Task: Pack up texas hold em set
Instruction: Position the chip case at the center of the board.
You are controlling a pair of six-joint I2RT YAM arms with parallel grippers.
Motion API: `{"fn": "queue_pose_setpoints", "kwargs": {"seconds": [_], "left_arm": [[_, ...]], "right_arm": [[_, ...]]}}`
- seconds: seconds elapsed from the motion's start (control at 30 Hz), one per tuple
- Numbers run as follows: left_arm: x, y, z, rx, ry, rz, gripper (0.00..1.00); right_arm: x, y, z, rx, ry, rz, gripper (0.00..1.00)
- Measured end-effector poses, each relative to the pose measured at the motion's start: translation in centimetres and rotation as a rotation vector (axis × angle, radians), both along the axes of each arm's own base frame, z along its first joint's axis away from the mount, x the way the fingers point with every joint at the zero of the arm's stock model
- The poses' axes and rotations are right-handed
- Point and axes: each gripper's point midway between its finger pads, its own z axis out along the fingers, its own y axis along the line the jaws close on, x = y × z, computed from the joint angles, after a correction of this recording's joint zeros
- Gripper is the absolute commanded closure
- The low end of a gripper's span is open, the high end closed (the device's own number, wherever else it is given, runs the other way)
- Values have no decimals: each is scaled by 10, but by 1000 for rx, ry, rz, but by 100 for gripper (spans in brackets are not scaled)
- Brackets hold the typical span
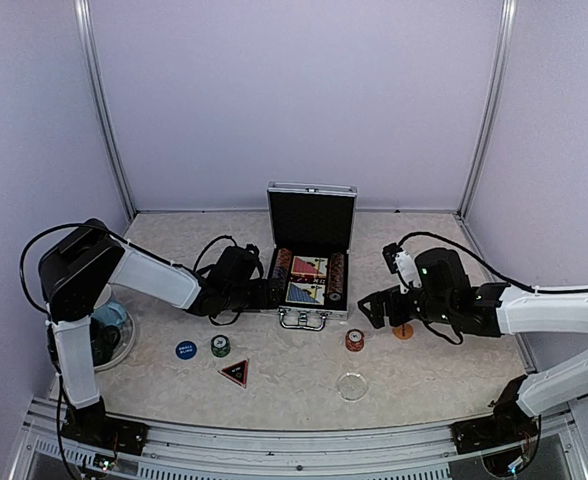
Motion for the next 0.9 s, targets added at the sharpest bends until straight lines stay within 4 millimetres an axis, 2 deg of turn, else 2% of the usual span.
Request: {"fn": "queue_pose_setpoints", "kwargs": {"seconds": [0.33, 0.57, 0.9], "left_arm": [[-7, 2, 5, 3, -6, -10, 10], [-18, -7, 10, -9, -11, -41, 10], [-32, -24, 12, -78, 13, -119, 11]], "right_arm": [[-2, -7, 36, 51, -67, -18, 1], [-6, -12, 49, 80, -81, -32, 1], [-10, -17, 56, 96, -81, -41, 1]]}}
